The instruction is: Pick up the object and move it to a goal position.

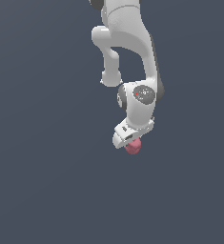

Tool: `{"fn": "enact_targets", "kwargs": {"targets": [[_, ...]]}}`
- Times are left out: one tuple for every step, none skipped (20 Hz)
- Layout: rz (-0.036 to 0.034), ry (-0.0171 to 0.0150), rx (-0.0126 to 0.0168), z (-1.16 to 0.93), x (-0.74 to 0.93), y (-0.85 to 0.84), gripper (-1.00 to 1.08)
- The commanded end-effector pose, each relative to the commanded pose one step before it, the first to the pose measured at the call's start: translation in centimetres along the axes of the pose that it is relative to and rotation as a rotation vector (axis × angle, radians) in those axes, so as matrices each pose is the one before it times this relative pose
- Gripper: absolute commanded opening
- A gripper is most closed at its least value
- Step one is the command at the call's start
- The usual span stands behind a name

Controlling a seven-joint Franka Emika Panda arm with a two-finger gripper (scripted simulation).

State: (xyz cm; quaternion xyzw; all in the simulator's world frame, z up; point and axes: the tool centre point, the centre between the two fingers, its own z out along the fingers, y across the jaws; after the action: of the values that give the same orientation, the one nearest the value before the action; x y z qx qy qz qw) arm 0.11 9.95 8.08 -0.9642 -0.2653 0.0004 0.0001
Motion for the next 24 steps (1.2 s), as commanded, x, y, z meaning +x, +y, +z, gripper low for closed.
{"fn": "enact_targets", "kwargs": {"targets": [[0.00039,0.00117,-0.00050,-0.947,0.442,0.686,-1.00],[-0.00017,0.00009,0.00045,-0.435,0.214,0.317,-1.00],[0.00000,0.00000,0.00000,-0.473,0.228,0.347,-1.00],[0.00000,0.00000,0.00000,-0.503,0.244,0.370,-1.00],[0.00000,0.00000,0.00000,-0.529,0.258,0.391,-1.00],[-0.00017,0.00009,0.00045,-0.547,0.275,0.404,-1.00],[0.00000,0.00000,0.00000,-0.574,0.284,0.426,-1.00],[0.00000,0.00000,0.00000,-0.591,0.296,0.441,-1.00],[0.00000,0.00000,0.00000,-0.606,0.307,0.453,-1.00],[0.00000,0.00000,0.00000,-0.617,0.316,0.464,-1.00],[0.00000,0.00000,0.00000,-0.614,0.318,0.464,-1.00],[0.00000,0.00000,0.00000,-0.571,0.299,0.433,-1.00],[0.00000,0.00000,0.00000,-0.526,0.278,0.400,-1.00],[0.00000,0.00000,0.00000,-0.481,0.258,0.368,-1.00],[0.00000,0.00000,0.00000,-0.436,0.239,0.337,-1.00],[0.00000,0.00000,0.00000,-0.393,0.220,0.306,-1.00],[0.00000,0.00000,0.00000,-0.353,0.201,0.277,-1.00],[0.00000,0.00000,0.00000,-0.318,0.184,0.251,-1.00],[-0.00004,-0.00041,-0.00026,-0.267,0.175,0.219,-1.00],[0.00000,0.00000,0.00000,-0.254,0.150,0.202,-1.00],[0.00000,0.00000,0.00000,-0.225,0.133,0.179,-1.00],[0.00000,0.00000,0.00000,-0.196,0.118,0.157,-1.00],[0.00000,0.00000,0.00000,-0.167,0.103,0.135,-1.00],[0.00010,-0.00022,-0.00042,-0.138,0.089,0.113,-1.00]]}}
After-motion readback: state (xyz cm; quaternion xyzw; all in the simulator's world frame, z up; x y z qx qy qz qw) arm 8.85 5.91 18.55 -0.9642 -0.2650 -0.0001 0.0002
